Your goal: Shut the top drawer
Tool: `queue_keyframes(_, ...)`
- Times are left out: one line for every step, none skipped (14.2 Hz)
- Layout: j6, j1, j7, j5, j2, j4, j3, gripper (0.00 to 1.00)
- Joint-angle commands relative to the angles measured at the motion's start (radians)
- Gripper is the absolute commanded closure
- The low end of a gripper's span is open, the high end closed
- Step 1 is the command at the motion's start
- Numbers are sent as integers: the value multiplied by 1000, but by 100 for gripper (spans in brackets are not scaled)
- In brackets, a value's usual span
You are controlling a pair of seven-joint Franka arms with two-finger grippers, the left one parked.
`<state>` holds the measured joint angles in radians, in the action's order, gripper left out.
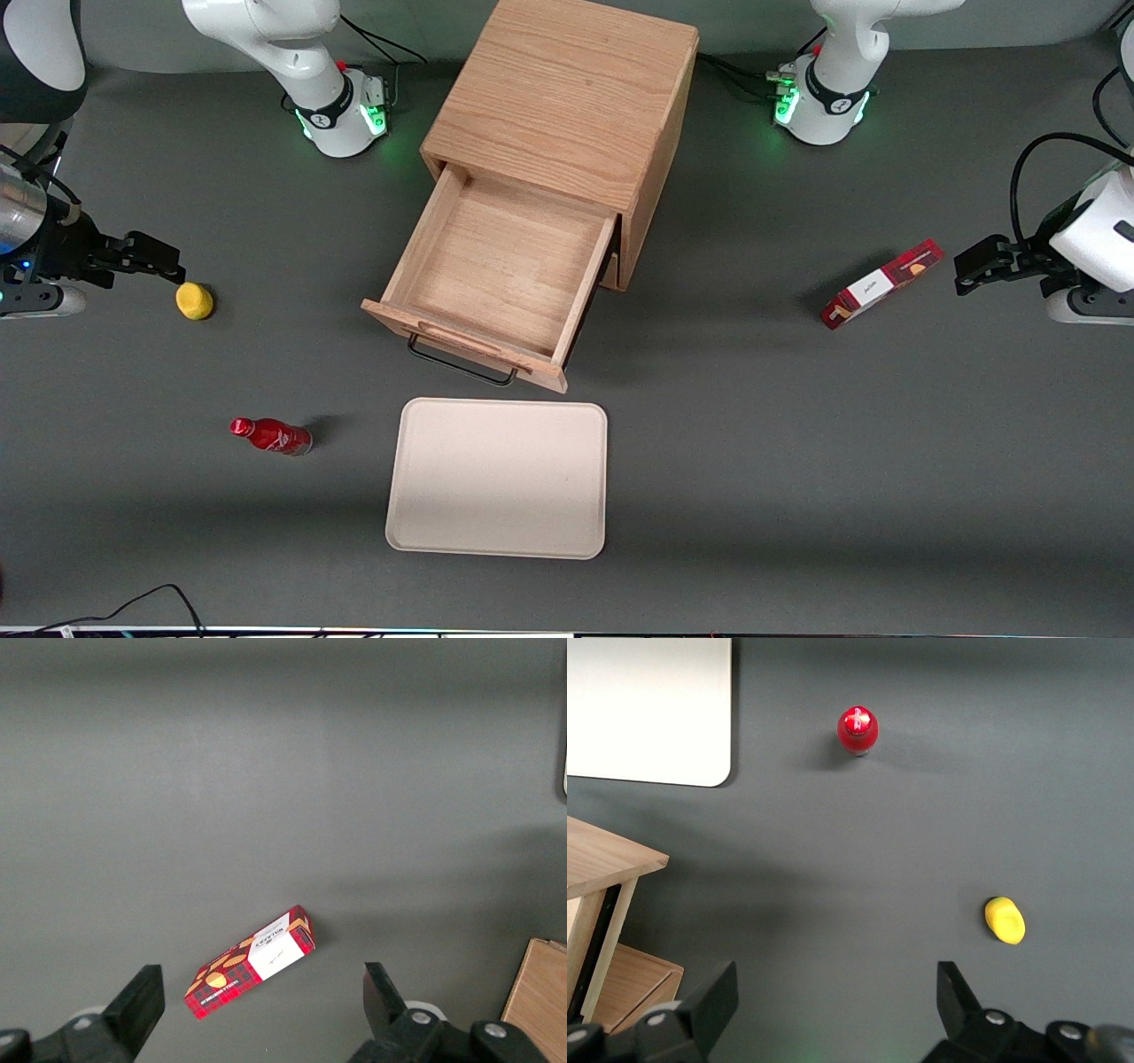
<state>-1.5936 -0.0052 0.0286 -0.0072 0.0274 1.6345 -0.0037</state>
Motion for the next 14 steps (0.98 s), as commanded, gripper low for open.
queue_keyframes(6,4,-24,18,5,-15,-5,0)
queue_keyframes(6,5,-23,16,5,-21,-5,0)
queue_keyframes(6,7,-24,15,3,-21,-2,0)
queue_keyframes(4,5,-23,16,5,-21,-2,0)
queue_keyframes(4,7,-21,13,5,-22,-2,0)
queue_keyframes(4,5,-22,16,5,-22,-2,0)
queue_keyframes(4,5,-21,15,5,-22,-2,0)
queue_keyframes(4,5,-19,13,3,-22,-2,0)
queue_keyframes(3,7,-18,9,3,-24,-1,0)
queue_keyframes(3,5,-10,13,6,-24,-1,0)
queue_keyframes(3,7,-10,13,8,-24,-1,0)
queue_keyframes(3,8,-13,13,8,-25,1,0)
queue_keyframes(3,8,-12,12,6,-27,5,0)
queue_keyframes(1,10,-12,4,9,-28,5,0)
